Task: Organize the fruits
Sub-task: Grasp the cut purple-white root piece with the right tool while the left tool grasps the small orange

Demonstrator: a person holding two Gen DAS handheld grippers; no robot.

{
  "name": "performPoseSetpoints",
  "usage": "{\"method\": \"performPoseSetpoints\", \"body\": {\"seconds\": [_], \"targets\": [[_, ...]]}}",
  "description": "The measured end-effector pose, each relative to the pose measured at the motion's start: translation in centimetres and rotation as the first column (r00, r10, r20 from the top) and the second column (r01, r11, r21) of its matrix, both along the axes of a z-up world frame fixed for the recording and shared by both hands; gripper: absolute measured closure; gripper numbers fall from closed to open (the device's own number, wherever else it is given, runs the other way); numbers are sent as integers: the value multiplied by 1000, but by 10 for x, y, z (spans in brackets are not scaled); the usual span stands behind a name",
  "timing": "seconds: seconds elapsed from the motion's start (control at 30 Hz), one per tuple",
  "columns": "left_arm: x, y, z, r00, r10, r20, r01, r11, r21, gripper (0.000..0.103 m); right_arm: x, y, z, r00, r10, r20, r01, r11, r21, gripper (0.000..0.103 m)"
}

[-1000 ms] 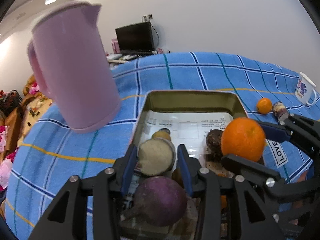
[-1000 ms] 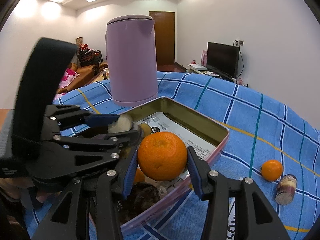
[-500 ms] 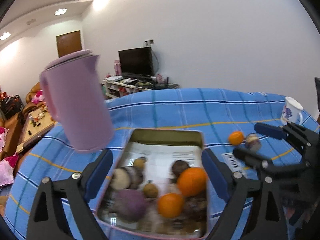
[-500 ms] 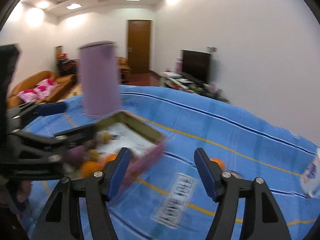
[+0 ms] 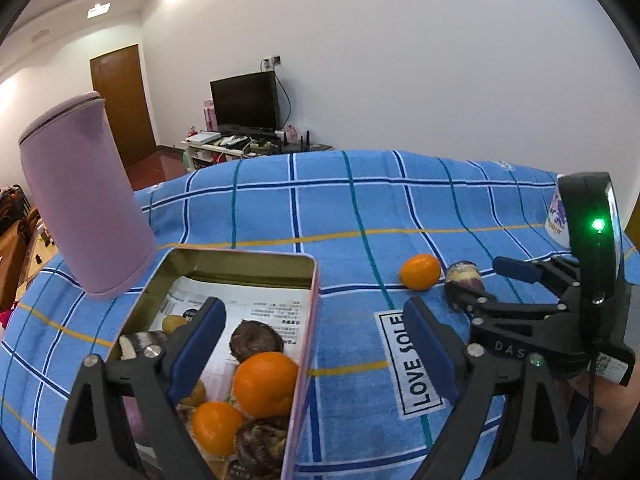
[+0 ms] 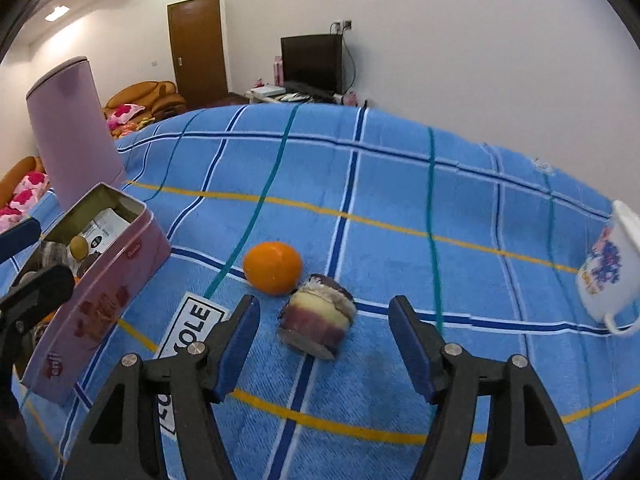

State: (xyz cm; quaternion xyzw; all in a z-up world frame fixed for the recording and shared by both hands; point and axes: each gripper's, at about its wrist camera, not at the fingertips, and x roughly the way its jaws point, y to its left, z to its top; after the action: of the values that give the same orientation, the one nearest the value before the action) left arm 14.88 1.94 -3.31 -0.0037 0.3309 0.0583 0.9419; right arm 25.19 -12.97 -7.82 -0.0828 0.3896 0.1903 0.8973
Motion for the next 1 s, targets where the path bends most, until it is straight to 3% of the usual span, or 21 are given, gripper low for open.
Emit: {"method": "performPoseSetpoints", "body": {"seconds": [0.13,0.2,0.23,0.43,0.53,0.63,0.87,1.0], "targets": [[9,-6,0,1000,-1,-7,1,1000,7,10,6,-1,-8,999,8,-44,-7,1000,11,35],[12,-11,-1,1000,-5,-12,5,1000,9,10,10,-1,-12,997,15,-74,-14,1000,23,43],[14,-14,-1,1000,-8,-16,8,1000,11,10,11,-2,-12,996,25,-81,-22,999,39,55],[27,-33,-3,999,-28,-32,29,999,21,10,11,-5,-13,996,41,-77,-38,998,44,56],[35,-45,-5,998,-45,-37,46,999,26,10,10,-28,-6,998,-10,-69,16,996,91,56],[49,-54,-13,997,-53,-63,53,999,5,12,12,-52,-2,995,-92,-37,95,993,75,56],[88,-77,-40,986,-82,-142,81,997,-19,32,14,-89,1,981,-195,-16,195,977,83,56],[106,-79,-51,981,-92,-171,87,996,-37,35,12,-95,4,981,-192,-19,193,975,107,56]]}}
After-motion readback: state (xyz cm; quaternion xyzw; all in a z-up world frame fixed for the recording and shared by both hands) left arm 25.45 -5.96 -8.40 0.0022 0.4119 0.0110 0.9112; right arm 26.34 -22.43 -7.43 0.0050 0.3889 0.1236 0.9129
